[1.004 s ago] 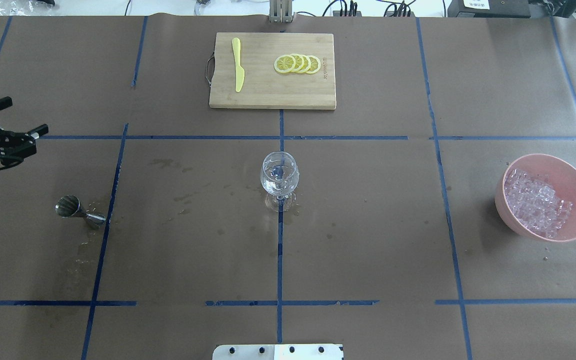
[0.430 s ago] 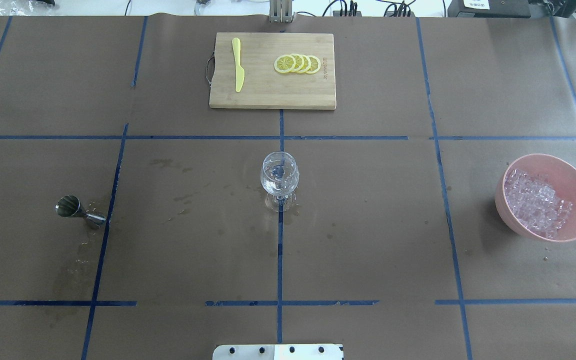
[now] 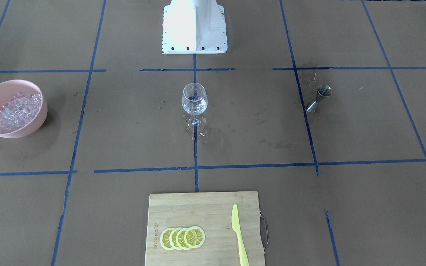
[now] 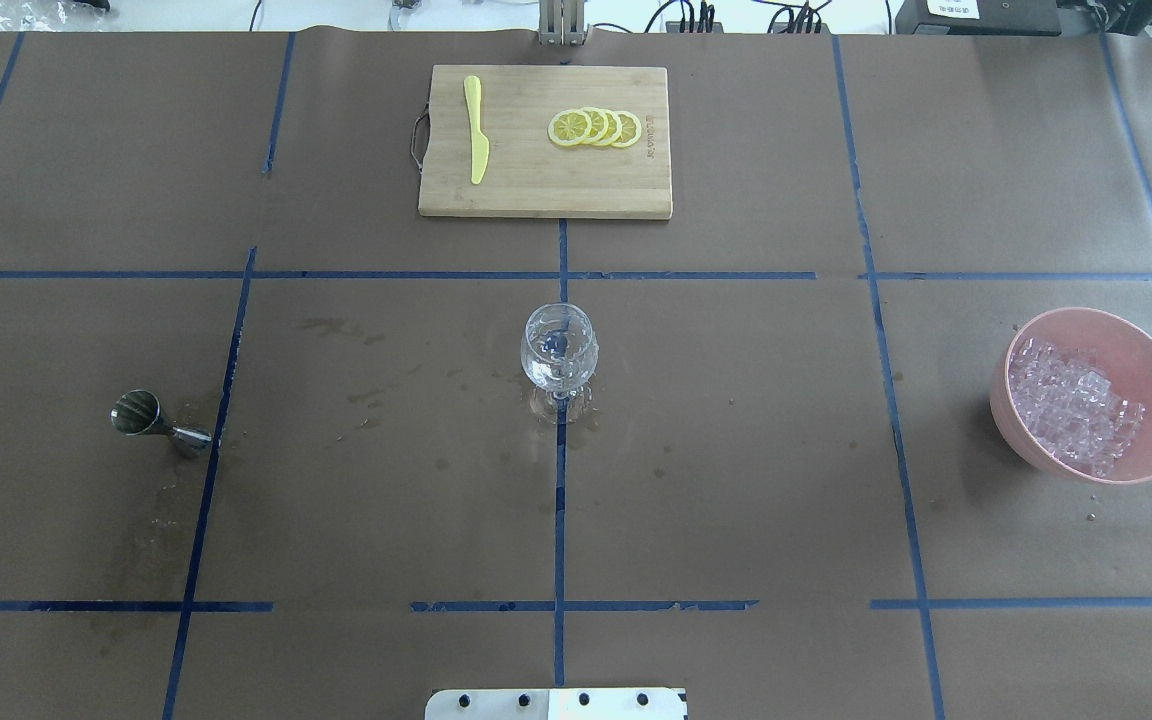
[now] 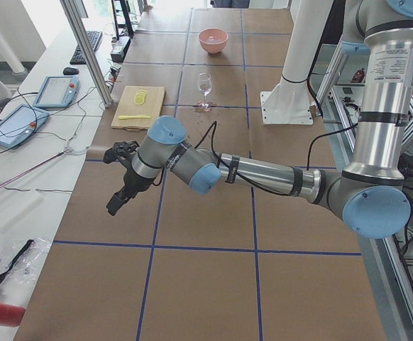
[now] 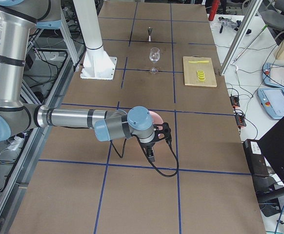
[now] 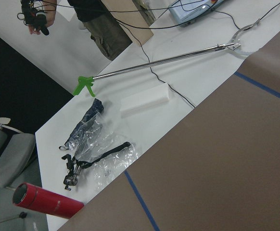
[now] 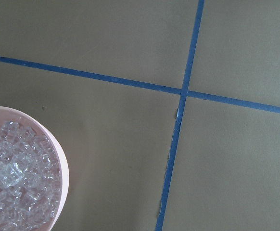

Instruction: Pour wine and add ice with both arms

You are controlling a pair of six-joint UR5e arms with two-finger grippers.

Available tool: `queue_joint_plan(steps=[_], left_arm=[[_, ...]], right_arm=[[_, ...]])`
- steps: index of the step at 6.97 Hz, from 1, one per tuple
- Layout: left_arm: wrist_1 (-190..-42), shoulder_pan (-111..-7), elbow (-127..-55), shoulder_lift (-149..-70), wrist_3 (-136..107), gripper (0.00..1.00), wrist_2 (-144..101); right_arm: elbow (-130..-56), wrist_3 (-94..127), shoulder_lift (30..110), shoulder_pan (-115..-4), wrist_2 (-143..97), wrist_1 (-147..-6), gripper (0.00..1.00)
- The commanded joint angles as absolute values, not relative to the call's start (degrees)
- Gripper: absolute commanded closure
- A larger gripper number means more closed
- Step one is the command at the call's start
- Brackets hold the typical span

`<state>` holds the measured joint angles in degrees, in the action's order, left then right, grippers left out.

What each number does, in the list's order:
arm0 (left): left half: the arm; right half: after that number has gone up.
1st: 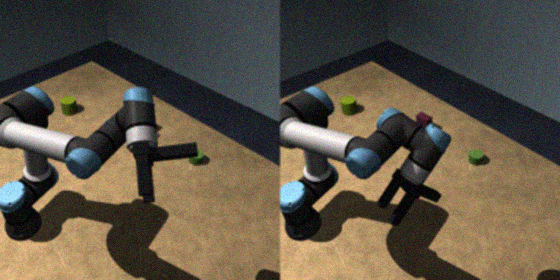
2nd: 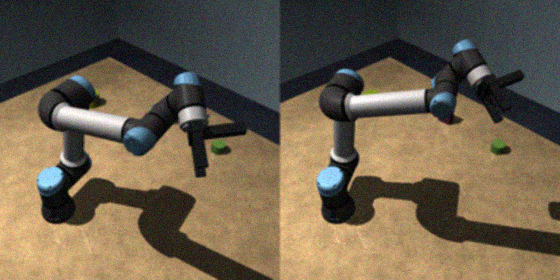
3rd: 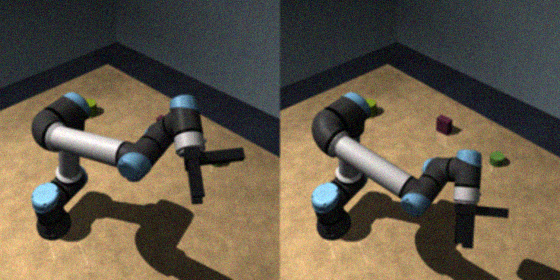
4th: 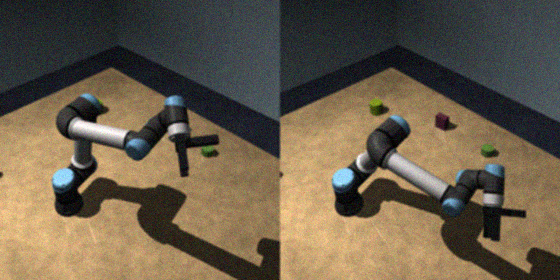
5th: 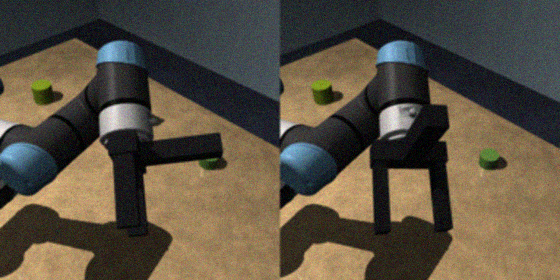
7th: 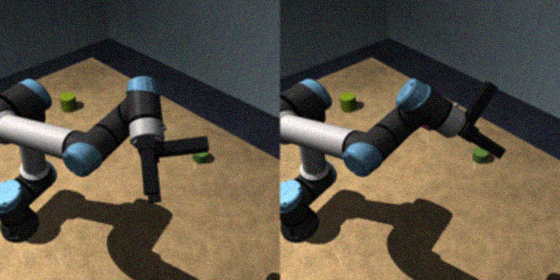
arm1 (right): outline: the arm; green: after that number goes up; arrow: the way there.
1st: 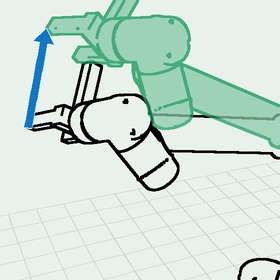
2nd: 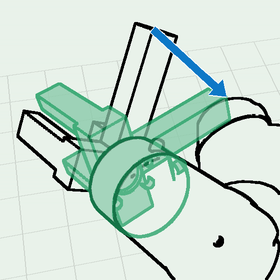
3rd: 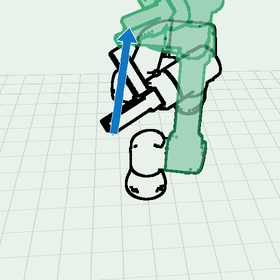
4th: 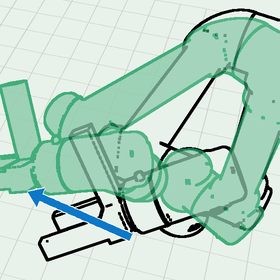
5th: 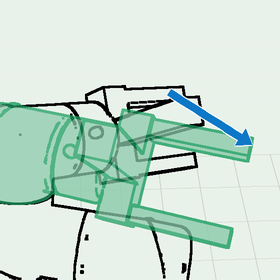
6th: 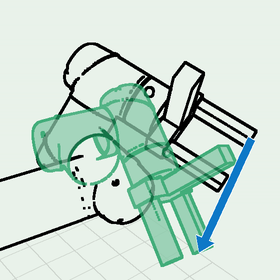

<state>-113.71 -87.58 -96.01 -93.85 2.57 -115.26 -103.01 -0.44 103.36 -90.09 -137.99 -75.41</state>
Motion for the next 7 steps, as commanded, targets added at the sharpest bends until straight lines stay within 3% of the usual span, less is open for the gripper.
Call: queue_joint_plan(steps=[1, 2, 4, 5, 7], left_arm=[[-91.79, -88.24, -95.8, -94.74, 3.08, 0.0, -122.12], [-85.93, -88.68, -96.32, -94.22, 3.34, 0.0, -123.99], [-86.82, -92.27, -97.2, -85.66, 10.51, 0.0, -137.66], [-86.92, -92.72, -101.04, -82.47, 11.07, 0.0, -137.81], [-86.75, -92.72, -101.43, -83.23, 10.64, 0.0, -137.2]], right_arm=[[-102.92, -0.53, 103.36, -90.09, -138.08, -75.41, 0.0], [-103.01, -0.53, 103.36, -90.09, -138.08, -75.41, 0.0], [-103.27, -0.44, 103.36, -90.09, -138.25, -75.41, 0.0], [-103.97, -0.35, 103.27, -90.09, -138.43, -75.41, 0.0], [-109.73, 8.27, 103.1, -88.52, -141.14, -75.41, 0.0]])
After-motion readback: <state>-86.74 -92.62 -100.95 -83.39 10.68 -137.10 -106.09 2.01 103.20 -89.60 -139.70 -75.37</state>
